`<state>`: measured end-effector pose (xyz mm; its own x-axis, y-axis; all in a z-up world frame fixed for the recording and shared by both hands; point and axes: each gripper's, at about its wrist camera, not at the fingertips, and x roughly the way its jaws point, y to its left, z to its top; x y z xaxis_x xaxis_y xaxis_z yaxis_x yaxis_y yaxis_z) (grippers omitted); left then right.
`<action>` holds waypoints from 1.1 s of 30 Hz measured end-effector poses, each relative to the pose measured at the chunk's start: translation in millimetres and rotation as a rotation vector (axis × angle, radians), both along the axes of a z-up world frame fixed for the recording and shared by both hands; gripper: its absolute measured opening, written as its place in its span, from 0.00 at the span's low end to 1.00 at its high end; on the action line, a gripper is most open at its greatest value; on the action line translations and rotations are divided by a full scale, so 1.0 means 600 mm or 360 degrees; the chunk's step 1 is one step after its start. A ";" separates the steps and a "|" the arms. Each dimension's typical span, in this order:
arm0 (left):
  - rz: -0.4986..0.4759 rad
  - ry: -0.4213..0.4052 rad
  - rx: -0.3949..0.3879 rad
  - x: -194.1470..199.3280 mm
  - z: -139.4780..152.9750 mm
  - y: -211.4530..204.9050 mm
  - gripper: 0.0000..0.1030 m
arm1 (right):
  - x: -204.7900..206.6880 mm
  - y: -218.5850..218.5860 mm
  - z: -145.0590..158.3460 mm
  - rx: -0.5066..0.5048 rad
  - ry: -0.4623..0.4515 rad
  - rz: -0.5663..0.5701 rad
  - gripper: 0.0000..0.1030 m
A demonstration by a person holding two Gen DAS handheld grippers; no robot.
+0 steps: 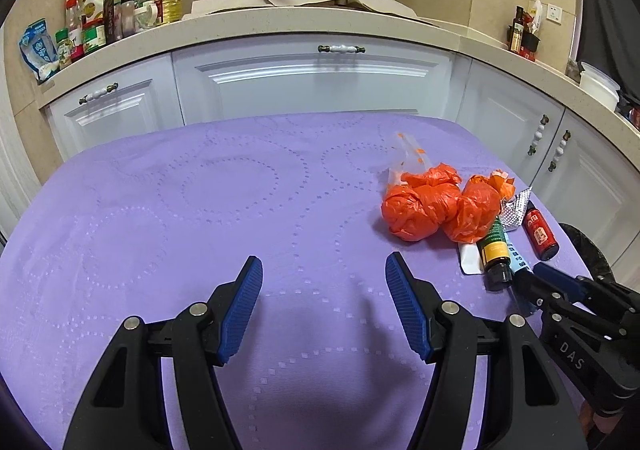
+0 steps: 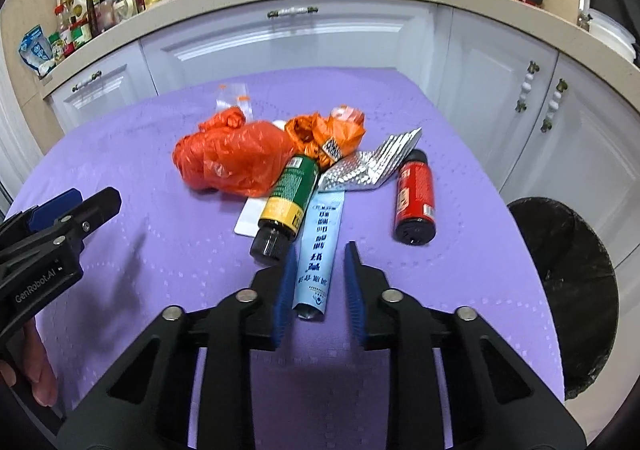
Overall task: Collect trash
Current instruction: 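Grasp the green-and-yellow bottle with the left tool while the right tool grasps the light blue tube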
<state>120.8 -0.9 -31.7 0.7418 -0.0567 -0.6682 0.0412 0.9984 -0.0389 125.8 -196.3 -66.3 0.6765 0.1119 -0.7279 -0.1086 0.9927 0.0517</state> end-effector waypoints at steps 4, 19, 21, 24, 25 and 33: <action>-0.0015 -0.0001 0.0006 0.001 0.000 -0.004 0.61 | 0.000 -0.003 -0.003 0.0027 0.0022 0.0010 0.16; -0.0116 0.0001 0.0027 -0.006 -0.001 -0.055 0.61 | -0.042 -0.031 0.032 0.0090 -0.0136 0.0027 0.12; -0.0137 -0.0002 0.0029 -0.006 0.000 -0.068 0.61 | -0.048 -0.040 0.040 0.0094 -0.0172 0.0015 0.12; -0.0174 0.0000 0.0031 -0.005 -0.001 -0.090 0.61 | -0.051 -0.061 0.047 0.0096 -0.0213 -0.0025 0.12; -0.0192 0.0005 0.0033 -0.004 -0.002 -0.100 0.61 | -0.051 -0.067 0.047 0.0102 -0.0215 -0.0033 0.12; -0.0261 0.0040 0.0055 0.013 -0.010 -0.153 0.61 | -0.040 -0.120 0.040 0.0130 -0.0226 -0.0113 0.12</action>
